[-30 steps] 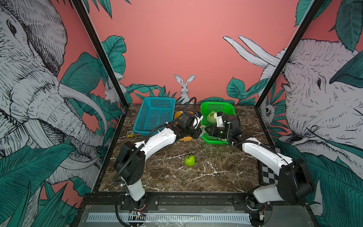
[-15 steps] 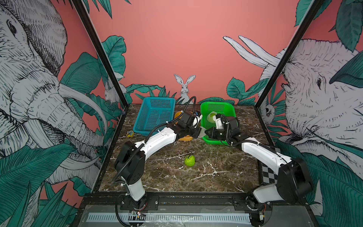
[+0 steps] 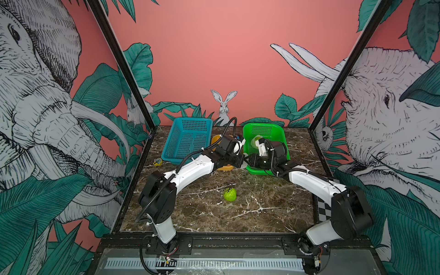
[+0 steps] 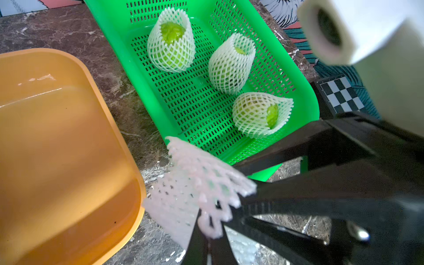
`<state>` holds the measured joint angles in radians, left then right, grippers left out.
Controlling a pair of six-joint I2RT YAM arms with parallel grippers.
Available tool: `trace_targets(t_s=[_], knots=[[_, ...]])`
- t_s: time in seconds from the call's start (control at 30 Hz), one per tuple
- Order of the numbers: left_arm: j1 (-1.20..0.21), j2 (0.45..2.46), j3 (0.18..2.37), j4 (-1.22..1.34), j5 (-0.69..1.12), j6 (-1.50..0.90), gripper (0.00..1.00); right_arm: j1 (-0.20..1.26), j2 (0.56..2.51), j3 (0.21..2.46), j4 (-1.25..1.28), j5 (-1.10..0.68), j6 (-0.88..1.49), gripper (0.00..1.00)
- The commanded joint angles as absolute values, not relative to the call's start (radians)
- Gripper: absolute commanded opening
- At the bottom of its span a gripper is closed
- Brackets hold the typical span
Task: Sleeve custard apples in foam nets
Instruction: Open the foam net.
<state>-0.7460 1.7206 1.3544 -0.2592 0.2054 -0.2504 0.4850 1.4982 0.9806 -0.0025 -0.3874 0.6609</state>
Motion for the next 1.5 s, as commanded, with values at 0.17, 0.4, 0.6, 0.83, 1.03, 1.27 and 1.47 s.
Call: trace_targets(t_s=[0.17, 0.4, 0.6, 0.83, 1.03, 1.27, 1.47], knots=[[-0.755, 1.703, 1.380, -0.363, 0.093, -0.181, 0.00, 0.500, 1.469, 1.019, -0.191, -0.101, 0.512, 0.05], [-0.755, 1.672, 1.399, -0.452, -0.061, -0.105, 0.00, 0.499, 1.421, 1.028, -0.260, -0.026, 0.440, 0.10], [-0.755, 1.672, 1.399, -0.414, 0.001, -0.130, 0.00, 0.499, 1.434, 1.041, -0.182, -0.210, 0.471, 0.16], [-0.749, 1.678, 1.407, -0.366, 0.051, -0.156, 0.00, 0.497, 1.383, 1.048, -0.118, -0.373, 0.483, 0.50], [-0.649, 1.655, 1.411, -0.302, 0.250, -0.210, 0.00, 0.438, 1.275, 0.998, -0.090, -0.472, 0.427, 0.63], [-0.563, 1.622, 1.447, -0.244, 0.485, -0.278, 0.00, 0.346, 1.250, 0.897, 0.079, -0.678, 0.449, 0.57], [-0.561, 1.593, 1.440, -0.225, 0.591, -0.309, 0.00, 0.325, 1.327, 0.834, 0.377, -0.810, 0.491, 0.56]])
